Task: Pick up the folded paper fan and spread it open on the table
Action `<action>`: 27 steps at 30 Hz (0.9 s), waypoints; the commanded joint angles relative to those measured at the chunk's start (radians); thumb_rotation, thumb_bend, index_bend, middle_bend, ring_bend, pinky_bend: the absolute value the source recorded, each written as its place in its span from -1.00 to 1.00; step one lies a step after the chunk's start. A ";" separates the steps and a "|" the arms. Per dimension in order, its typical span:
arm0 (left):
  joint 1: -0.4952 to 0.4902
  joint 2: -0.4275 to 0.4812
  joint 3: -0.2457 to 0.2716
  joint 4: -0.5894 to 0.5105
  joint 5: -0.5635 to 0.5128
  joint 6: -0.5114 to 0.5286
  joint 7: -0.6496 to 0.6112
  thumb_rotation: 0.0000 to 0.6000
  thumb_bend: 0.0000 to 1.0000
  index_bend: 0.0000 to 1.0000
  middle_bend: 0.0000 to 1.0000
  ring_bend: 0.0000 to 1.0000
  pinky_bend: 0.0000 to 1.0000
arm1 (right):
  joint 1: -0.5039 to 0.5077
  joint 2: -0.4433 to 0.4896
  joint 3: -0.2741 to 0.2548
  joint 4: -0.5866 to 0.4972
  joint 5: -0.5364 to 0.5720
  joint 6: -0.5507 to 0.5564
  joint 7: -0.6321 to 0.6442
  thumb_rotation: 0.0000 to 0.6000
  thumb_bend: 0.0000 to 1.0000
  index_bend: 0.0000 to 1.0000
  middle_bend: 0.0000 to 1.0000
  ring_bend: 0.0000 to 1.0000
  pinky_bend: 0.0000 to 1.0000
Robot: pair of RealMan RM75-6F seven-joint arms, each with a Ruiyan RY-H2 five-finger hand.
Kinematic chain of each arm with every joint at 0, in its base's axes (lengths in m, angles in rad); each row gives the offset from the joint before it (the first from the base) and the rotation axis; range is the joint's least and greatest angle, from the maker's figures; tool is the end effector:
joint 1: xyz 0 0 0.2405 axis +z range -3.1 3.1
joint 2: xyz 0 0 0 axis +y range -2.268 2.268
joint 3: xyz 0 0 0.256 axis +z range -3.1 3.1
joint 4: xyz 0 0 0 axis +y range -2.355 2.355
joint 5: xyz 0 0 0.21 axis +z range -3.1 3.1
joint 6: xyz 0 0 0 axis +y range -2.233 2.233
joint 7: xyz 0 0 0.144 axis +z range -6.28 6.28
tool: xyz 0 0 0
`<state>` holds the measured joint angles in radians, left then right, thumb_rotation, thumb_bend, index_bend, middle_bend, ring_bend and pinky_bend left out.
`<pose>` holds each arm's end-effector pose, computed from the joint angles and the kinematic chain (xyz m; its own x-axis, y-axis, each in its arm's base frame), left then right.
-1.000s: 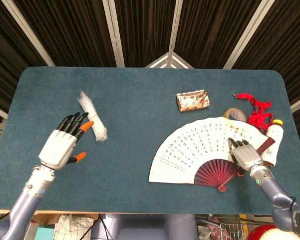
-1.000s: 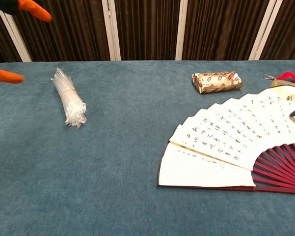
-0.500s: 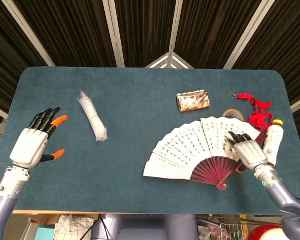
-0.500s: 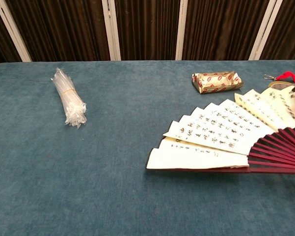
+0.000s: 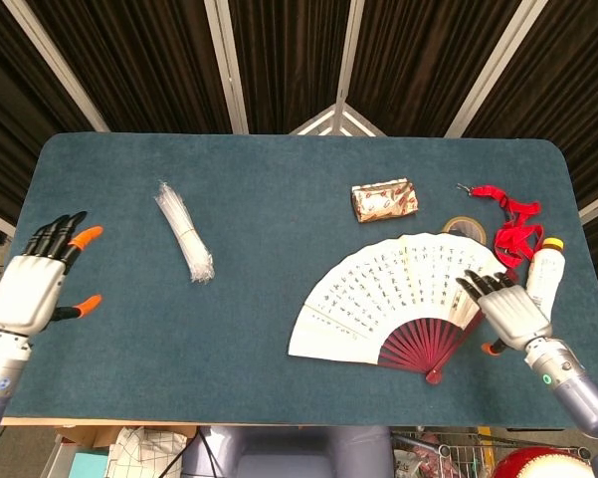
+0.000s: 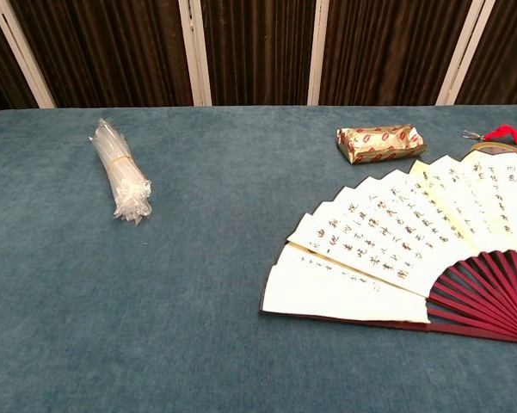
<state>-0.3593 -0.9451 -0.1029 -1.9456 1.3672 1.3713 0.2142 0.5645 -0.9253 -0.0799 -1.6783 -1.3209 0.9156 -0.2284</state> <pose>-0.2104 0.2514 0.1790 0.4331 -0.0201 0.9011 0.8844 -0.1836 -0.4292 -0.2799 -0.2795 0.1470 0.7298 -0.3557 0.5838 -0.6815 -0.3120 0.6619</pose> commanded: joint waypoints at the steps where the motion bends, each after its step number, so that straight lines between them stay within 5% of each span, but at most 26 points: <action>1: 0.053 0.032 0.031 0.013 0.000 0.046 0.017 1.00 -0.55 -0.68 -0.99 -1.00 -0.80 | -0.069 -0.008 0.020 0.044 0.011 0.170 -0.138 1.00 -0.85 -1.00 -1.00 -0.71 -0.78; 5: 0.131 0.030 0.087 0.040 -0.015 0.093 0.062 1.00 -0.52 -0.68 -0.98 -1.00 -0.80 | -0.152 -0.008 0.067 -0.005 0.000 0.351 -0.029 1.00 -0.85 -1.00 -0.97 -0.70 -0.78; 14: 0.232 -0.100 0.129 0.192 0.007 0.179 0.016 1.00 -0.51 -0.68 -0.97 -1.00 -0.80 | -0.310 -0.042 0.032 -0.096 -0.131 0.592 0.028 1.00 -0.85 -1.00 -0.96 -0.69 -0.78; 27: 0.270 -0.113 0.135 0.289 0.079 0.204 -0.097 1.00 -0.50 -0.68 -0.95 -1.00 -0.80 | -0.431 -0.162 0.023 0.006 -0.210 0.728 0.068 1.00 -0.85 -0.96 -0.95 -0.69 -0.78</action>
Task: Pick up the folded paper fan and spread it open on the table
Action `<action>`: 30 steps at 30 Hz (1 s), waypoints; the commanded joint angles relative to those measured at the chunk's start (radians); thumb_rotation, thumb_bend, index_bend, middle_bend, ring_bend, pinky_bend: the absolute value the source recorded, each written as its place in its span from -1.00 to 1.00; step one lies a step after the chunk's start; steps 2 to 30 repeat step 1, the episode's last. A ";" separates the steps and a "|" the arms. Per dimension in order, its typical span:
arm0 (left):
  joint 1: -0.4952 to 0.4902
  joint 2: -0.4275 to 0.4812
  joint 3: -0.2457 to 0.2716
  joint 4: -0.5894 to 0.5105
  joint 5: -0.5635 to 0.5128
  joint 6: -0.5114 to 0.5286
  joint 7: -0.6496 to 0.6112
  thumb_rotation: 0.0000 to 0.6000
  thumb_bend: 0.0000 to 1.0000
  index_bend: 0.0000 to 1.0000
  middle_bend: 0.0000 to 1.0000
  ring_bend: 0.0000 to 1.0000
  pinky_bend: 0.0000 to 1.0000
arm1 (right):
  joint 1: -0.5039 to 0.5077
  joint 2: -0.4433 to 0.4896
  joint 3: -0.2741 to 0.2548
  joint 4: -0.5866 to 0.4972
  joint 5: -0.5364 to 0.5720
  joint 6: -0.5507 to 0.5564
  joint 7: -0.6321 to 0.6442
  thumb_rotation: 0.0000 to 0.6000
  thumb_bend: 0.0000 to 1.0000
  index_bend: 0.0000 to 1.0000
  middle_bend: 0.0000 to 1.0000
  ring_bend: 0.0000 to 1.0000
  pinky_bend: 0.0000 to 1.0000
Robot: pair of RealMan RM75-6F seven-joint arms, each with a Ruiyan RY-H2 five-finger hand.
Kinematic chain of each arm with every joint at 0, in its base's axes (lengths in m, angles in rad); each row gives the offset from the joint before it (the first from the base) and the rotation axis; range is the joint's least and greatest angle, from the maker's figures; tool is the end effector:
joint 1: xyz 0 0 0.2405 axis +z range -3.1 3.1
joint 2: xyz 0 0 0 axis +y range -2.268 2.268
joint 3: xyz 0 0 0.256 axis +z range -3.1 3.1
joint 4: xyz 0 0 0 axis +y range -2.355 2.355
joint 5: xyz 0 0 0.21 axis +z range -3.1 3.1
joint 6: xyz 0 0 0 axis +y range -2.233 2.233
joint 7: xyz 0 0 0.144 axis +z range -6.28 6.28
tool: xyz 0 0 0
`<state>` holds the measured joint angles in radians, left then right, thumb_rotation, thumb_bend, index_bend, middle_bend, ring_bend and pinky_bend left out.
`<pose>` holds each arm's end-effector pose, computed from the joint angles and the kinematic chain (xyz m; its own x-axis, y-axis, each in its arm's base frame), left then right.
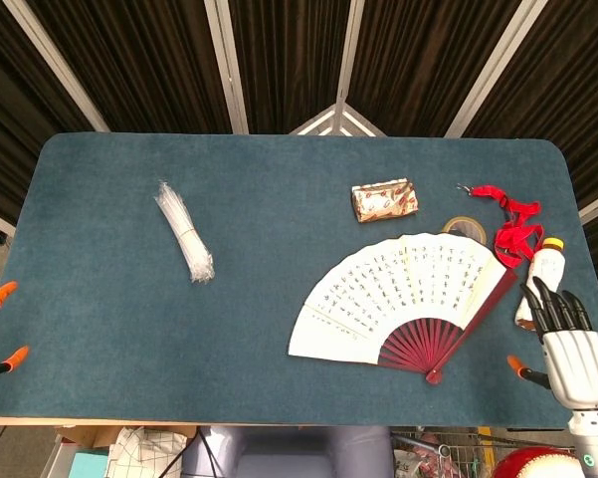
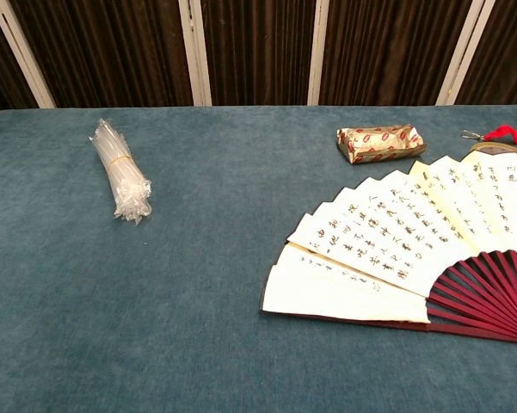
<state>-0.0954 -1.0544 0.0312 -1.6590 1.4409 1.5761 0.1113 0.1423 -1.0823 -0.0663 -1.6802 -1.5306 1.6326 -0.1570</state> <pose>-0.3142 0.1668 0.1805 0.5146 -0.0087 0.8574 0.8567 0.0471 -0.5137 -0.2885 -0.1727 0.1679 0.5094 0.0613 0.8584 -0.8551 -0.0759 0.5129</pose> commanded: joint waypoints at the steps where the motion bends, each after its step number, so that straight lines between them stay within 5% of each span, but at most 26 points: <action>1: 0.006 -0.005 0.000 0.000 0.006 -0.002 0.007 1.00 -0.50 -0.68 -0.95 -1.00 -0.80 | -0.011 -0.007 0.012 0.010 0.000 0.013 -0.005 1.00 -0.85 -0.96 -0.95 -0.69 -0.78; 30: 0.006 -0.005 0.000 0.000 0.006 -0.002 0.007 1.00 -0.50 -0.68 -0.95 -1.00 -0.80 | -0.011 -0.007 0.012 0.010 0.000 0.013 -0.005 1.00 -0.85 -0.96 -0.95 -0.69 -0.78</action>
